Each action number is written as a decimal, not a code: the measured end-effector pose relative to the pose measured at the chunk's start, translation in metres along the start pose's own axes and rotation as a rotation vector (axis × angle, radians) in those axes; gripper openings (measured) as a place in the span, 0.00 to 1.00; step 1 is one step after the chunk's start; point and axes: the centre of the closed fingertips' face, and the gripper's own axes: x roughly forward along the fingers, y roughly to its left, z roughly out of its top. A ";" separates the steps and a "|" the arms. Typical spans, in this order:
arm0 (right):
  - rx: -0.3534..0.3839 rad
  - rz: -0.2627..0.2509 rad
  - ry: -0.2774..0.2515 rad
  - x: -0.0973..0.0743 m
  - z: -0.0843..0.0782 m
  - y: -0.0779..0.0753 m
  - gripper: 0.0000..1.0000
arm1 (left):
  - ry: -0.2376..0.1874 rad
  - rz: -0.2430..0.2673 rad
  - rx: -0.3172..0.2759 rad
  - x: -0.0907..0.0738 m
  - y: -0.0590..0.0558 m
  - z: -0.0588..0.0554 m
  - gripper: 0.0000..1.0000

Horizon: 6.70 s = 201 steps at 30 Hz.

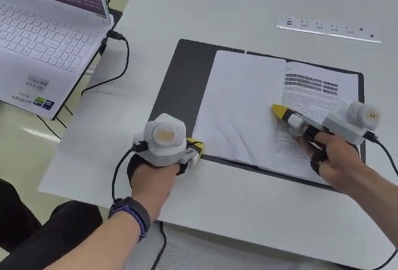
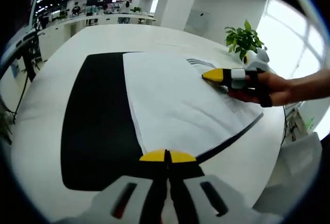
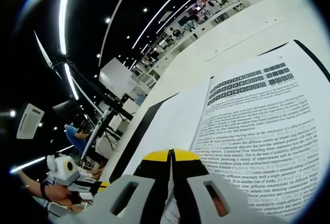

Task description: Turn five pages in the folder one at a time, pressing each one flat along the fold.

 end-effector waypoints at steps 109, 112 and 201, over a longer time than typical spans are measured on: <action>0.098 -0.102 -0.207 0.026 0.042 -0.026 0.00 | -0.036 -0.006 -0.004 0.002 0.001 0.000 0.00; 0.091 -0.096 -0.206 0.021 0.035 -0.022 0.00 | -0.036 -0.006 -0.002 0.002 0.001 0.001 0.00; -0.067 -0.101 0.042 -0.121 -0.084 0.023 0.22 | -0.043 -0.001 -0.036 -0.042 -0.024 0.011 0.31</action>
